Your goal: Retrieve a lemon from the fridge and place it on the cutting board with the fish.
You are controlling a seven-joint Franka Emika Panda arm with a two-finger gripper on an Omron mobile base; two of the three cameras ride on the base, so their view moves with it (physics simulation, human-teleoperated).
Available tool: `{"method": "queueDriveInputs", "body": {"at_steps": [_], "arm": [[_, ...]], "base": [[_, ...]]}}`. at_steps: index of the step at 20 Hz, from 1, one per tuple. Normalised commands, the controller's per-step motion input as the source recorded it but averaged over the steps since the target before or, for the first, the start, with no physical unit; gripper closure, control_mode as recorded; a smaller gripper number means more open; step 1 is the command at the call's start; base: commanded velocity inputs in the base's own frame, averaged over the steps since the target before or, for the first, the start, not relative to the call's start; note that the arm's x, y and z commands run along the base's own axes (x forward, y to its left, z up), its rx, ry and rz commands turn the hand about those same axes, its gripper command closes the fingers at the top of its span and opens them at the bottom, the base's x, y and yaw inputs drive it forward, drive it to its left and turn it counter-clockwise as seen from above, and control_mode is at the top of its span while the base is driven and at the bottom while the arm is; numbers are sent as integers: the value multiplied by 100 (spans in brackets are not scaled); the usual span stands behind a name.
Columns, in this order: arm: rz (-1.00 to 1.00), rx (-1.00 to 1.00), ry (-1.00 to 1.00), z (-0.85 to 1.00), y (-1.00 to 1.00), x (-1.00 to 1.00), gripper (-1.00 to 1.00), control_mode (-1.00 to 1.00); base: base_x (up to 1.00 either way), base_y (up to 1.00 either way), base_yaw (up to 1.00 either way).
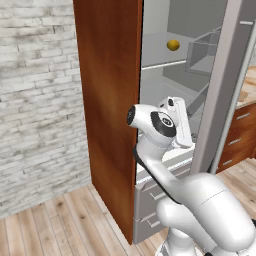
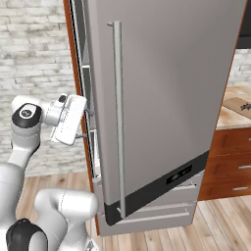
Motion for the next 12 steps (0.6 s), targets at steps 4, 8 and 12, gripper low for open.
{"method": "queueDriveInputs", "body": {"at_steps": [4,8,12], "arm": [[-1,-3,11,0,-54,-24,-100,-100],[-5,-4,12,0,-75,-40,-100,-100],[-4,-5,12,0,-72,-40,-100,-100]], "base": [[0,0,0],[0,0,0],[0,0,0]]}}
